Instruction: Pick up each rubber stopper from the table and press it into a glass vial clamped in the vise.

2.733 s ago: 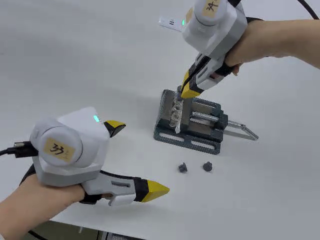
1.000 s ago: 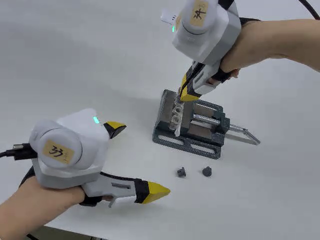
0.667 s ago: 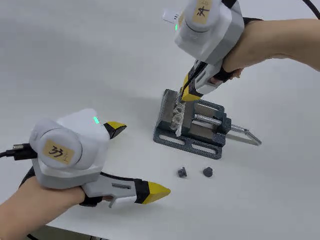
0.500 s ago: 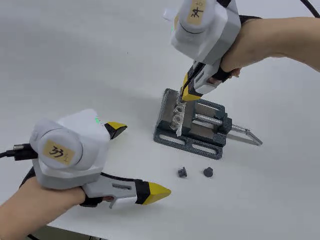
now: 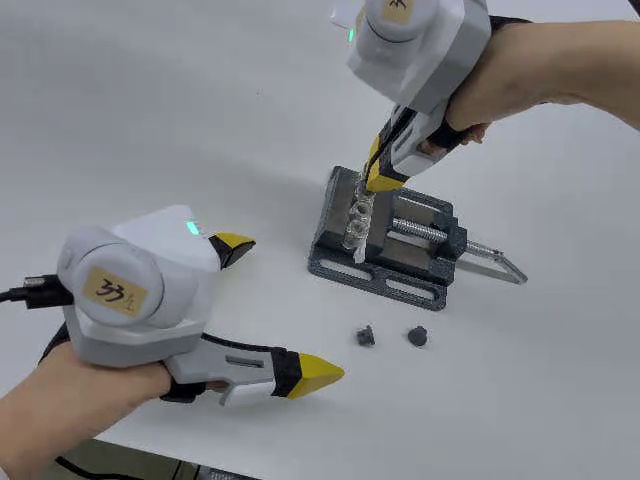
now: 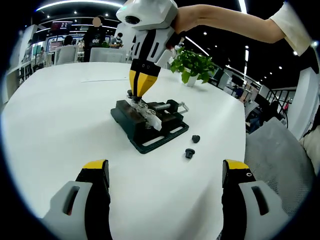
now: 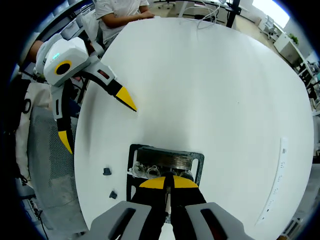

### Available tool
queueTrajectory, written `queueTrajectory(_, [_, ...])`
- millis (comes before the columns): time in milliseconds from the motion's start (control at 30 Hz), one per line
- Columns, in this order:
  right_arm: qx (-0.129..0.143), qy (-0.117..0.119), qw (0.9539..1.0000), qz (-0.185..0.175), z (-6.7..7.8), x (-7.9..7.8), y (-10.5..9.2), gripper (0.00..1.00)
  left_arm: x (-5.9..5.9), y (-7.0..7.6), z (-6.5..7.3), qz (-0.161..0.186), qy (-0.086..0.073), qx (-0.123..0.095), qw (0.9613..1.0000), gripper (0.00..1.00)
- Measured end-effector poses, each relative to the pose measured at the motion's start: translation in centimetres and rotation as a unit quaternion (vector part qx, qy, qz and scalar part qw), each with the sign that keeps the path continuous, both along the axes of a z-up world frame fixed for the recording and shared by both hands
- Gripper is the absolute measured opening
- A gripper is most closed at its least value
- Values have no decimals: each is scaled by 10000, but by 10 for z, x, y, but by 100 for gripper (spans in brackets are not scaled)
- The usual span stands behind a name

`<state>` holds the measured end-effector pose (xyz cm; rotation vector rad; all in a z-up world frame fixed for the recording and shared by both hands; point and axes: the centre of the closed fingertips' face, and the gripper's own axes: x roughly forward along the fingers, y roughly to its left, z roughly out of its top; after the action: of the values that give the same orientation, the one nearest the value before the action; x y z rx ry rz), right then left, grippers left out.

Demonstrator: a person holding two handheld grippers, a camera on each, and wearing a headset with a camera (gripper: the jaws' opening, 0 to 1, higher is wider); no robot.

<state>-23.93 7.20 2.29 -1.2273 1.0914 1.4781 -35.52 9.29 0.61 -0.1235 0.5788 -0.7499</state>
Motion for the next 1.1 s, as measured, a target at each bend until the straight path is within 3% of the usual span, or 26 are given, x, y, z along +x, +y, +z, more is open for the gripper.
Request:
queueTrajectory(167, [8, 31, 10000, -25, 0, 0, 0, 0, 1, 1, 1, 25, -8, -17, 10000, 93])
queueTrajectory(200, [9, 1, 9999, 103, 0, 1, 0, 0, 1, 1, 0, 26, -2, -16, 10000, 93])
queueTrajectory(233, [-15, 34, 10000, -92, 1, -2, -1, 0, 2, 2, 1, 31, -20, -15, 10000, 93])
queueTrajectory(267, [-10, 14, 10000, 64, 1, -2, 0, 0, 2, 2, 1, 33, -20, -17, 10000, 93])
queueTrajectory(300, [-47, 21, 10000, -82, 0, -1, 0, 0, 2, 2, 1, 32, -21, -22, 10000, 93])
queueTrajectory(333, [-60, -59, 9999, 109, 0, -1, 0, 0, 2, 2, 1, 28, -23, -14, 10000, 93])
queueTrajectory(633, [3, 27, 9999, -97, 2, -3, -1, 0, 2, 7, 5, 74, -124, -3, 9999, 93])
queueTrajectory(900, [86, 13, 9995, -287, 5, -6, -3, 0, 5, 11, 25, 109, -263, 73, 9996, 93])
queueTrajectory(967, [162, -130, 9998, -81, 6, -5, 0, 0, 5, 12, 26, 114, -263, 71, 9996, 93])
queueTrajectory(1033, [246, -6, 9989, -398, 7, -6, -2, 0, 7, 11, 30, 113, -306, 87, 9994, 93])
queueTrajectory(1100, [314, 34, 9985, -445, 7, -3, -4, 0, 7, 9, 34, 87, -346, 120, 9993, 93])
